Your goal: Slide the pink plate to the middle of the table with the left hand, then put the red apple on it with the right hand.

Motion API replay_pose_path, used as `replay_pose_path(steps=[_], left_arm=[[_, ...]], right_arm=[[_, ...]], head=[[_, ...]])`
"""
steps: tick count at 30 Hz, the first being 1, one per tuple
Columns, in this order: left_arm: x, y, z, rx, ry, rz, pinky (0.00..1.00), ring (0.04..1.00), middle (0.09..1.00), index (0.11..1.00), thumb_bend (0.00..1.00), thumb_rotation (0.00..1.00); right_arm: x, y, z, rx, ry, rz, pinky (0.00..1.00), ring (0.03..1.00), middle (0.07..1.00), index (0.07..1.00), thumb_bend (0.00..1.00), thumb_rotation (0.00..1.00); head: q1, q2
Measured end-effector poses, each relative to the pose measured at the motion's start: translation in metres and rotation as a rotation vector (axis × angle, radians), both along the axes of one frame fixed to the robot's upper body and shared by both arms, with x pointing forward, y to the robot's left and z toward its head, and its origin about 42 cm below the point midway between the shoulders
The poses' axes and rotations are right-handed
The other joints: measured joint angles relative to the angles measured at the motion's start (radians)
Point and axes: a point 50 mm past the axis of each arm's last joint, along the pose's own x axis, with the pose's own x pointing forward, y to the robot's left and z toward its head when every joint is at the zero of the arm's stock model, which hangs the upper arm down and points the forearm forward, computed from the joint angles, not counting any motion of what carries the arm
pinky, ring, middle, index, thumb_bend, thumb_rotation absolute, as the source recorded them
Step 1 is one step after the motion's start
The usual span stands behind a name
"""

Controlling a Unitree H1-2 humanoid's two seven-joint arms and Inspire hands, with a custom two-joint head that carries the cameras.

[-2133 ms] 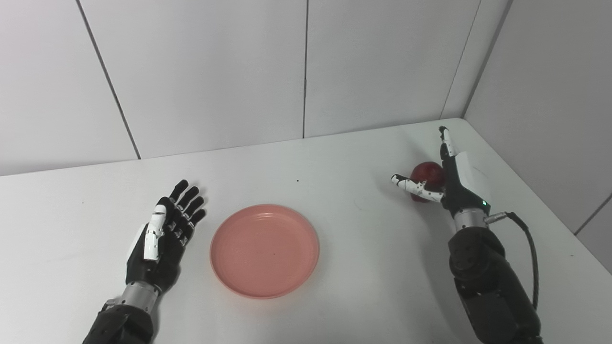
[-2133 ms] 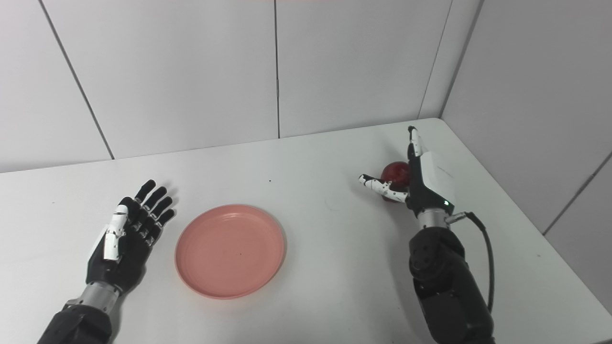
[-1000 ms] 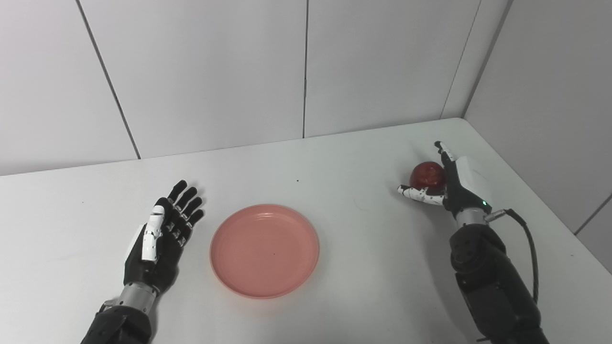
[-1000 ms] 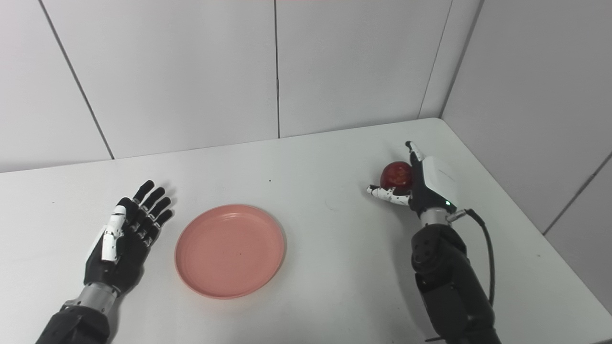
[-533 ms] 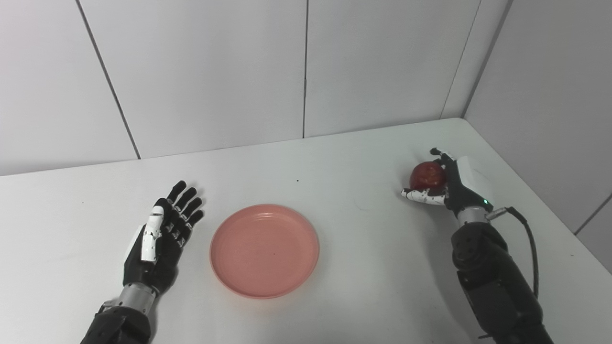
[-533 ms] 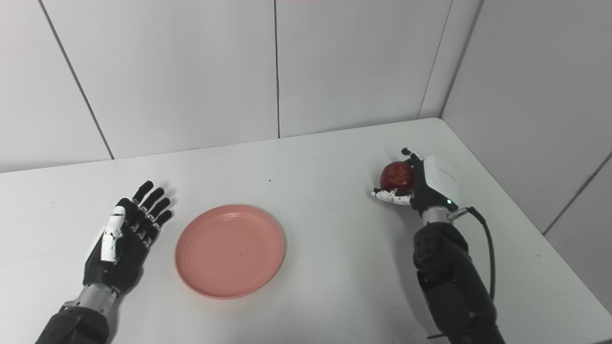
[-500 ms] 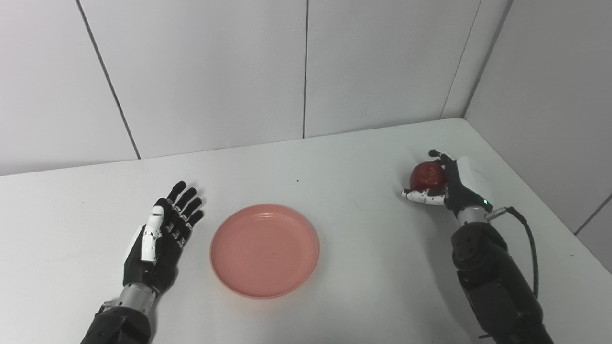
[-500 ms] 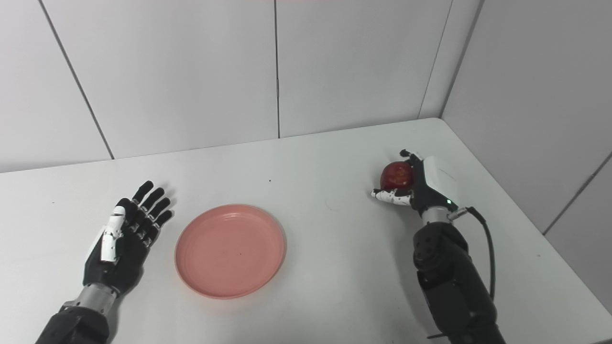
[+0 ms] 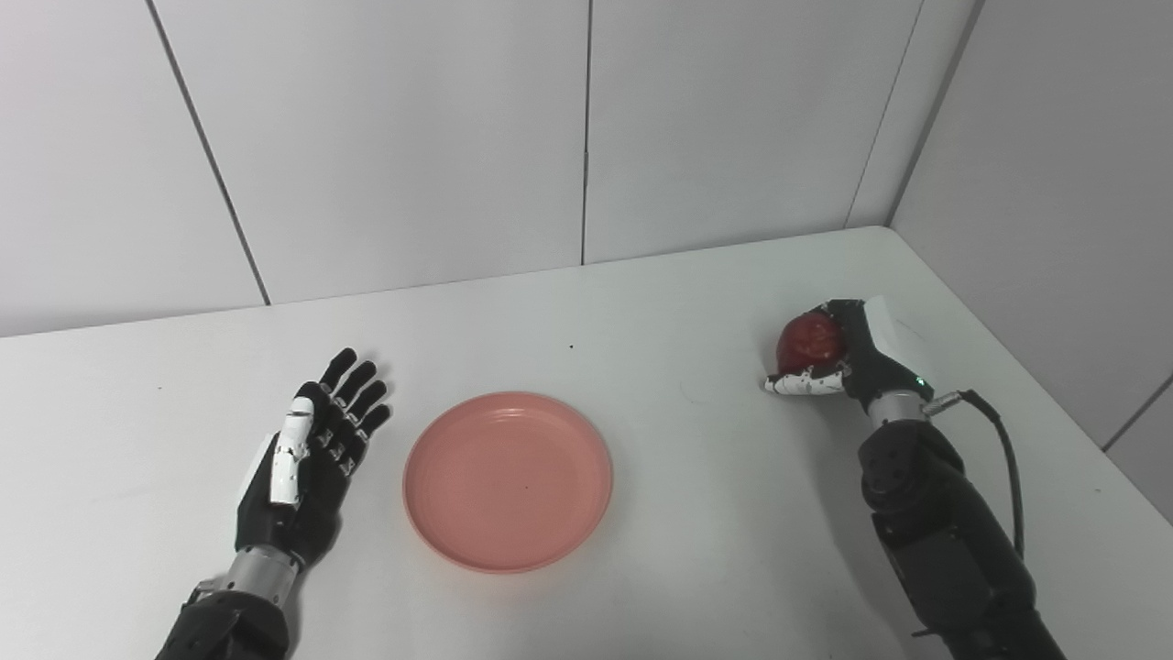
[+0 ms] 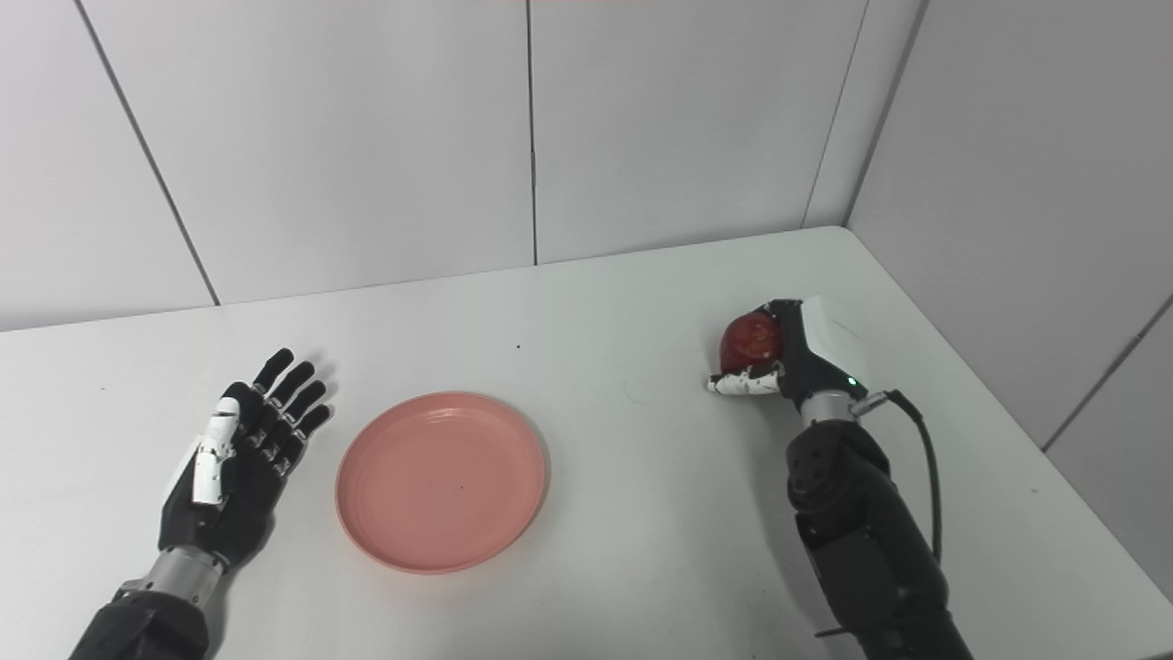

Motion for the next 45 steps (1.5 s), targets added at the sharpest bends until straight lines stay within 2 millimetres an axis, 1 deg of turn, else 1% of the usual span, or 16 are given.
replay_pose_path(steps=[2,4,8,12,17,21,23,28,29,33,35,37,40,42,45], left_arm=[[0.000,0.000,0.000,0.000,0.001,0.000,0.95,0.944,0.946,0.928,0.35,1.00],[-0.001,0.000,0.000,0.000,0.002,0.000,0.95,0.945,0.947,0.931,0.35,1.00],[-0.001,0.000,0.000,-0.001,0.002,0.000,0.95,0.945,0.947,0.929,0.35,1.00],[-0.001,0.000,0.000,-0.001,0.002,0.000,0.95,0.946,0.949,0.932,0.35,1.00],[-0.001,0.000,0.000,-0.001,0.002,0.000,0.95,0.947,0.950,0.934,0.35,1.00],[-0.001,-0.001,0.000,-0.002,0.003,0.000,0.95,0.945,0.949,0.934,0.35,1.00],[-0.001,-0.001,0.000,-0.003,0.003,0.002,0.94,0.940,0.945,0.932,0.36,1.00],[-0.002,-0.003,0.000,-0.003,0.006,0.016,0.94,0.935,0.939,0.927,0.36,1.00],[-0.002,-0.003,0.000,-0.003,0.007,0.018,0.94,0.934,0.938,0.926,0.36,1.00],[-0.002,-0.006,0.000,-0.003,0.008,0.020,0.93,0.931,0.935,0.919,0.36,1.00],[-0.003,-0.007,0.001,-0.002,0.010,0.028,0.93,0.931,0.935,0.918,0.36,1.00],[-0.003,-0.010,0.001,-0.005,0.015,0.035,0.94,0.934,0.938,0.921,0.37,1.00],[-0.004,-0.013,0.001,-0.011,0.014,0.029,0.94,0.935,0.941,0.922,0.36,1.00],[-0.005,-0.014,0.001,-0.012,0.014,0.030,0.93,0.932,0.939,0.920,0.36,1.00],[-0.005,-0.016,0.002,-0.016,0.017,0.034,0.93,0.930,0.937,0.919,0.36,1.00]], right_arm=[[0.000,0.000,0.000,-0.004,0.001,0.001,0.34,0.419,0.480,0.485,0.52,0.13],[0.000,0.000,0.000,-0.004,0.000,0.001,0.35,0.435,0.491,0.485,0.52,0.13],[0.000,-0.001,0.000,0.002,-0.003,-0.002,0.35,0.432,0.485,0.485,0.52,0.13],[-0.001,-0.002,0.005,0.025,-0.030,-0.008,0.33,0.403,0.459,0.484,0.52,0.13],[-0.004,0.006,0.025,0.025,-0.104,0.019,0.36,0.432,0.483,0.486,0.52,0.13],[-0.009,0.018,0.046,0.021,-0.166,0.070,0.36,0.425,0.477,0.486,0.51,0.13],[-0.010,0.022,0.052,0.018,-0.178,0.090,0.37,0.428,0.480,0.486,0.51,0.13],[-0.014,0.042,0.068,0.023,-0.206,0.160,0.39,0.446,0.489,0.486,0.51,0.13],[-0.014,0.046,0.070,0.023,-0.213,0.171,0.38,0.440,0.488,0.486,0.51,0.13],[-0.012,0.070,0.086,0.028,-0.244,0.227,0.36,0.432,0.487,0.486,0.51,0.13],[-0.012,0.085,0.092,0.029,-0.262,0.270,0.36,0.426,0.480,0.486,0.51,0.13],[-0.009,0.101,0.096,0.037,-0.277,0.305,0.35,0.418,0.469,0.485,0.51,0.13],[-0.007,0.115,0.098,0.048,-0.285,0.332,0.34,0.412,0.464,0.485,0.51,0.13],[-0.006,0.124,0.099,0.042,-0.289,0.357,0.33,0.409,0.462,0.485,0.52,0.13],[-0.003,0.136,0.104,0.034,-0.299,0.401,0.32,0.397,0.455,0.485,0.51,0.13]], head=[[0.000,0.000],[0.003,-0.002],[0.006,-0.002],[0.009,-0.005],[0.018,-0.009],[0.026,-0.011],[0.034,-0.012],[0.061,-0.018],[0.061,-0.018],[0.081,-0.021],[0.090,-0.023],[0.100,-0.023],[0.110,-0.023],[0.133,-0.023],[0.141,-0.023]])
